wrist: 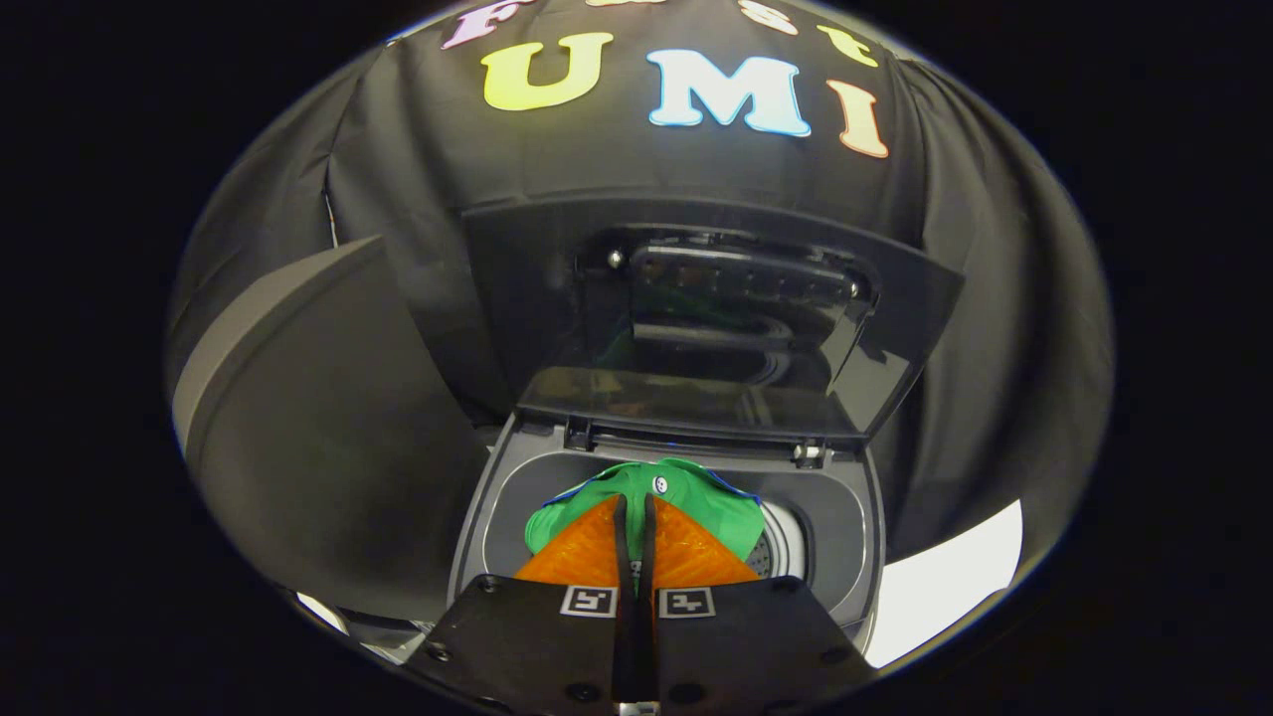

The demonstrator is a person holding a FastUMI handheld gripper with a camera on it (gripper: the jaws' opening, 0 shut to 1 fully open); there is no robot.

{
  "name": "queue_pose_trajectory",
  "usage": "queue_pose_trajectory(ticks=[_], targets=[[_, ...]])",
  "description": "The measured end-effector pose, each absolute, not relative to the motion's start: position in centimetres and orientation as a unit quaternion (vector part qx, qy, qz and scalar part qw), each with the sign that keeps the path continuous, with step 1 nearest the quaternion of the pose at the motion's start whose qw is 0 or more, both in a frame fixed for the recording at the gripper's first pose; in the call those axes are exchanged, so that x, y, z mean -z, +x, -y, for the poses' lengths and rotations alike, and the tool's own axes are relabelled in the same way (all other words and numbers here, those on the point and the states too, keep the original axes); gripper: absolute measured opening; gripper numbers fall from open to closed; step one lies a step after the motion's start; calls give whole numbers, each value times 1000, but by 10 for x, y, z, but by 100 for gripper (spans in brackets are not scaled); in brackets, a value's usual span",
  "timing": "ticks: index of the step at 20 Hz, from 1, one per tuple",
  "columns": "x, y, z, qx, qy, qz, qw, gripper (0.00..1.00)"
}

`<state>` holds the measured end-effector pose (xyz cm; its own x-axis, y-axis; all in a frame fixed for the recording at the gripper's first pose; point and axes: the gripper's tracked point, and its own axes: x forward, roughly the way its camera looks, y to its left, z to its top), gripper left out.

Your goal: Put the clothes into the washing machine and then close the washing machine lid.

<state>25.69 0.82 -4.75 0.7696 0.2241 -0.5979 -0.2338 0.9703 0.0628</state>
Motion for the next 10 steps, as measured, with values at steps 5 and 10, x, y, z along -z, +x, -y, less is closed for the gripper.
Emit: queue_pose_trajectory(ticks=[5,10], targets=[[79,261,-7,-108,-8,-345,932,1],[114,271,-3,-92,10,-390,916,1]])
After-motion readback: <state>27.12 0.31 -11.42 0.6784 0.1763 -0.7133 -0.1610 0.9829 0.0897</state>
